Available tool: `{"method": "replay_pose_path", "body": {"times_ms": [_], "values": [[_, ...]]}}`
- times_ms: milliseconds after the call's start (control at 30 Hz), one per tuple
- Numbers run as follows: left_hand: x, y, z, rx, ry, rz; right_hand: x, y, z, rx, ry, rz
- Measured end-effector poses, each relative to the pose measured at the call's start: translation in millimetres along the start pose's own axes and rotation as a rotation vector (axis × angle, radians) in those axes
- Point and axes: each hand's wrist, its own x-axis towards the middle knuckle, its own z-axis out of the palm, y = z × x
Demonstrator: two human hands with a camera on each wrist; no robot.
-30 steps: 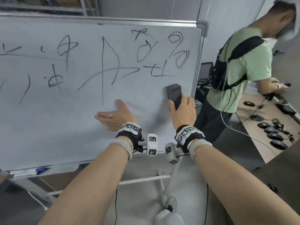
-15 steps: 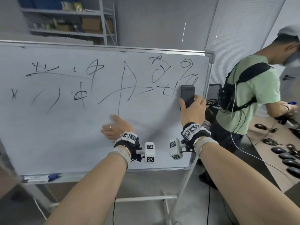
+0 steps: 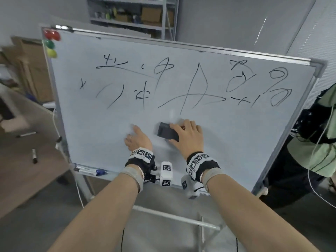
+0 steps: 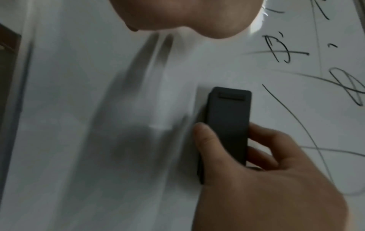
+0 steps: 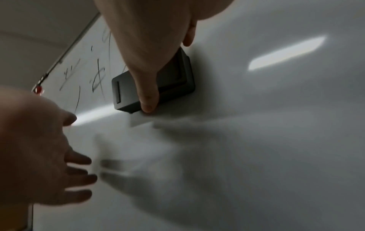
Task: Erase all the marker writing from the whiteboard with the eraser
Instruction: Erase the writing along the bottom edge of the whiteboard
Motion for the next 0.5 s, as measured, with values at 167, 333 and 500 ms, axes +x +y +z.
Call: {"method": "replay_pose_path", "body": {"times_ms": [167, 333, 500], "values": [[9, -8, -7, -0.041, -0.041, -0.081, 3, 3, -4, -0.059, 0.055, -0.05], [-1, 11, 2, -0.241, -0.041, -0.197, 36, 14, -31, -0.001, 0.24, 0.121], [-1, 11, 0, -0.271, 0.002, -0.23, 48, 14, -39, 0.01, 0.252, 0.068]]}}
